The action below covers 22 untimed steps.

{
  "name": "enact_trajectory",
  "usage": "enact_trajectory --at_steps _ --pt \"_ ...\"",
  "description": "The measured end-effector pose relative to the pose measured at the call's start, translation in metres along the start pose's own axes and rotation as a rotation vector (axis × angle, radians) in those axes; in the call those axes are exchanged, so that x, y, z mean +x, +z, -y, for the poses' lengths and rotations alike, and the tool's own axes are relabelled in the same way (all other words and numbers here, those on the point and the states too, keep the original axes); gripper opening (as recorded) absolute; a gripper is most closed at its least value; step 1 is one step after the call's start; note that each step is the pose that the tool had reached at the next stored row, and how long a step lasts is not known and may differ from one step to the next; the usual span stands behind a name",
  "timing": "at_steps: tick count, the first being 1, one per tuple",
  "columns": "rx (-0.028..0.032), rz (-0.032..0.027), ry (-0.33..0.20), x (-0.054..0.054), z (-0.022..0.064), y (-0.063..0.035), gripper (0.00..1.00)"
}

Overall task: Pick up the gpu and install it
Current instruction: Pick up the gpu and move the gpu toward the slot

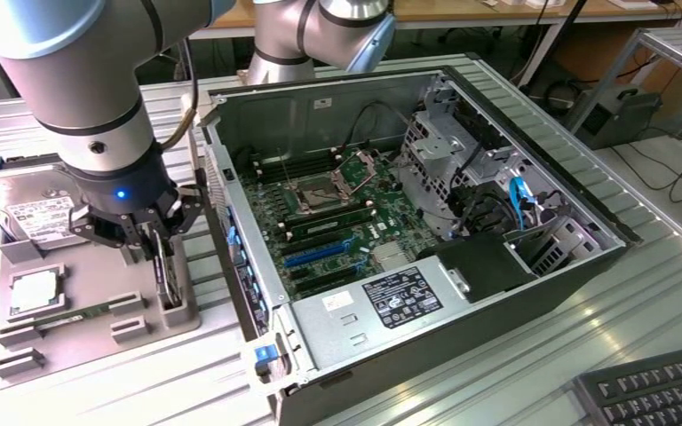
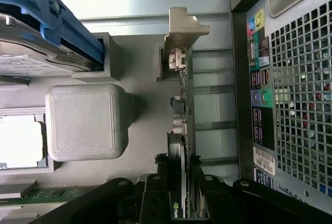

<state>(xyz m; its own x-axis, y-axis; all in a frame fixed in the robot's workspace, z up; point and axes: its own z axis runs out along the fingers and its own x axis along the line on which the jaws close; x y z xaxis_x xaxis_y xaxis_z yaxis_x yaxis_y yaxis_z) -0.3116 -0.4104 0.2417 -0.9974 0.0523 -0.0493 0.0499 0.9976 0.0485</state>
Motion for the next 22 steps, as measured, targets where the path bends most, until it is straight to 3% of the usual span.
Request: enact_trajectory --at_steps 8,12,15,22 --pt "-0.0006 -0.0002 -0.005 0.0 0.0 -0.0006 0.26" --pt "-0.002 -0.0004 -0.005 0.0 -0.0003 -0.007 0.26" --pt "-0.0038 -0.0005 -0.006 -0.001 -0.0007 -0.0148 0.26" --pt "-0.0098 -0.001 -0.009 -0.003 -0.0025 -0.0515 0.26"
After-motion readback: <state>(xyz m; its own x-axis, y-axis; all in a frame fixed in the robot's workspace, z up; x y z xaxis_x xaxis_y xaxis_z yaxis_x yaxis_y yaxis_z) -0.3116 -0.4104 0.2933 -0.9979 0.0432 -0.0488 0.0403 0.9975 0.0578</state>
